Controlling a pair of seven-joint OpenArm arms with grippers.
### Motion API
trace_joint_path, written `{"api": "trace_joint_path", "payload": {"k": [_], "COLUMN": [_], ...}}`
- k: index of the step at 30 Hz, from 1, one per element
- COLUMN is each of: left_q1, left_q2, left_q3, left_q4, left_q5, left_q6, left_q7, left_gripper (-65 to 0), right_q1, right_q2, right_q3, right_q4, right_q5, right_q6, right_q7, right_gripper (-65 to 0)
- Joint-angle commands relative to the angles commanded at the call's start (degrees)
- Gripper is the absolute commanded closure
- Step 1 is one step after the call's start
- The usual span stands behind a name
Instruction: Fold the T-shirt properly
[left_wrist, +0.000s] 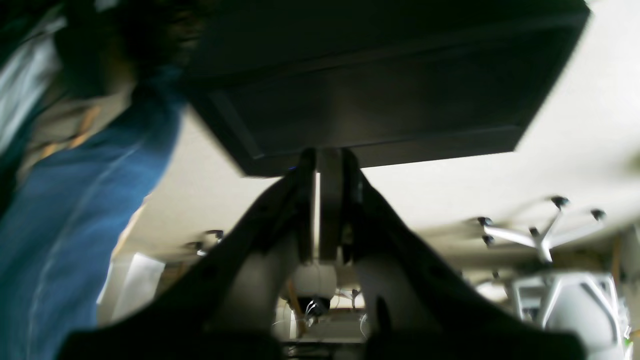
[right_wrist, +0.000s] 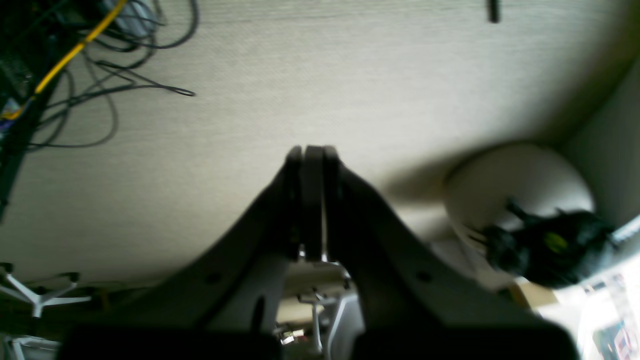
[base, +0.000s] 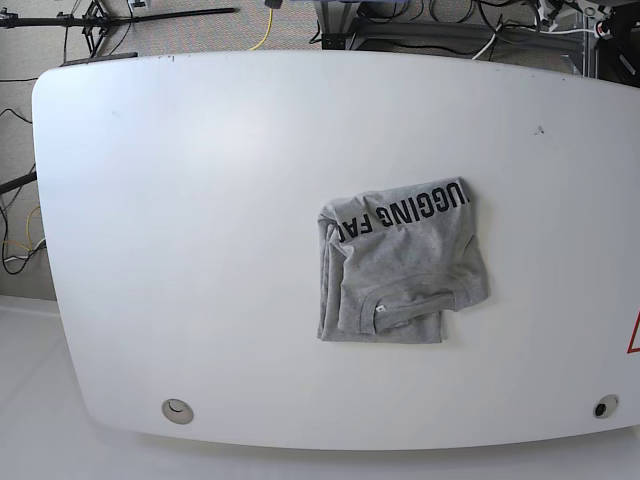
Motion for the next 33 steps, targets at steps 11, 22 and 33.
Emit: {"api": "trace_joint_path", "payload": {"k": [11,22,33], "left_q1": [-7.6,-19.2,-24.9], "left_q2": [1.9,4.8,7.7], "left_q3": [6.2,6.5,6.6], "left_q4": [-19.2,-46.1,-58.4], "left_q5": [11.4,20.6,25.7], "left_q6": [0.0,11.0,21.7], "left_q7": [-14.0,-33.7,-46.1], "left_gripper": [0.0,0.0,0.0], "right_q1": [8.1,15.5,18.5], "right_q2": [2.5,3.7,0.9], "right_q3": [-0.2,-4.7,-8.5], "right_q4": [-26.8,-50.6,-56.4], "right_q5": [-0.2,-6.8,-9.8], "right_q6": [-0.09,-11.08,-21.63], "right_q7": [13.4,30.8,39.7], "right_gripper": [0.0,0.0,0.0]}}
